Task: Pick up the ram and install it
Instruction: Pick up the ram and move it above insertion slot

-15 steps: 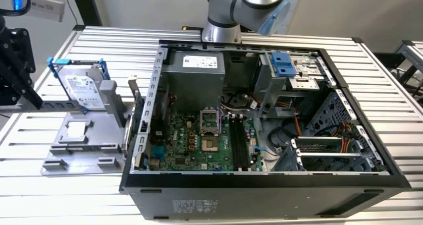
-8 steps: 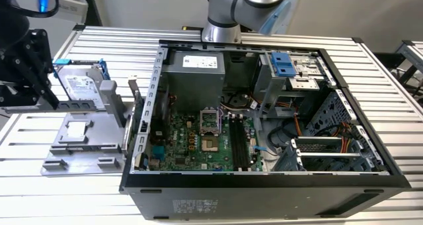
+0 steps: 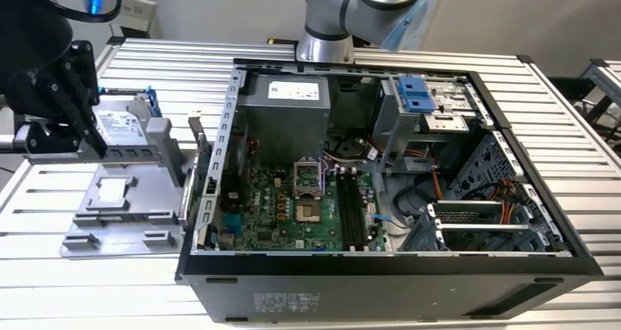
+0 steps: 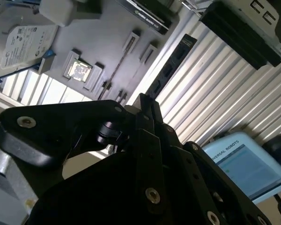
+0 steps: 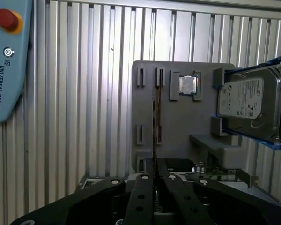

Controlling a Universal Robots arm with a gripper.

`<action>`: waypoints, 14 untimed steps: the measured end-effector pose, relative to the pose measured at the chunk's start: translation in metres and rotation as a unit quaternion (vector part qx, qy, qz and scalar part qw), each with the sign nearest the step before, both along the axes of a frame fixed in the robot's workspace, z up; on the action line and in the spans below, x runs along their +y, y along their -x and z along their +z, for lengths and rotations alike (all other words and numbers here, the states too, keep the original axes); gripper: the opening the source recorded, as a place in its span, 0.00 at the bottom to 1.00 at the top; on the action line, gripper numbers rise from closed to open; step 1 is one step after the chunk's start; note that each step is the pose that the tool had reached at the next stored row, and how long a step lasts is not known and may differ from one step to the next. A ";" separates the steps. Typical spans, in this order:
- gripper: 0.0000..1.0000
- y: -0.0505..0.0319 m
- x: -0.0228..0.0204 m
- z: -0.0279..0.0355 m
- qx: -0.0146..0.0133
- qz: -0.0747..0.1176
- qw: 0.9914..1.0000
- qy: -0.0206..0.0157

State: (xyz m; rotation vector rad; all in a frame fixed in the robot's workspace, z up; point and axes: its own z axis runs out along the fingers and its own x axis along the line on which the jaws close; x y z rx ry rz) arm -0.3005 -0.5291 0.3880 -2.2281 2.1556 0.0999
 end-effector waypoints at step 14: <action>0.00 -0.0273 0.0000 0.0064 0.000 0.000 1.000 0.000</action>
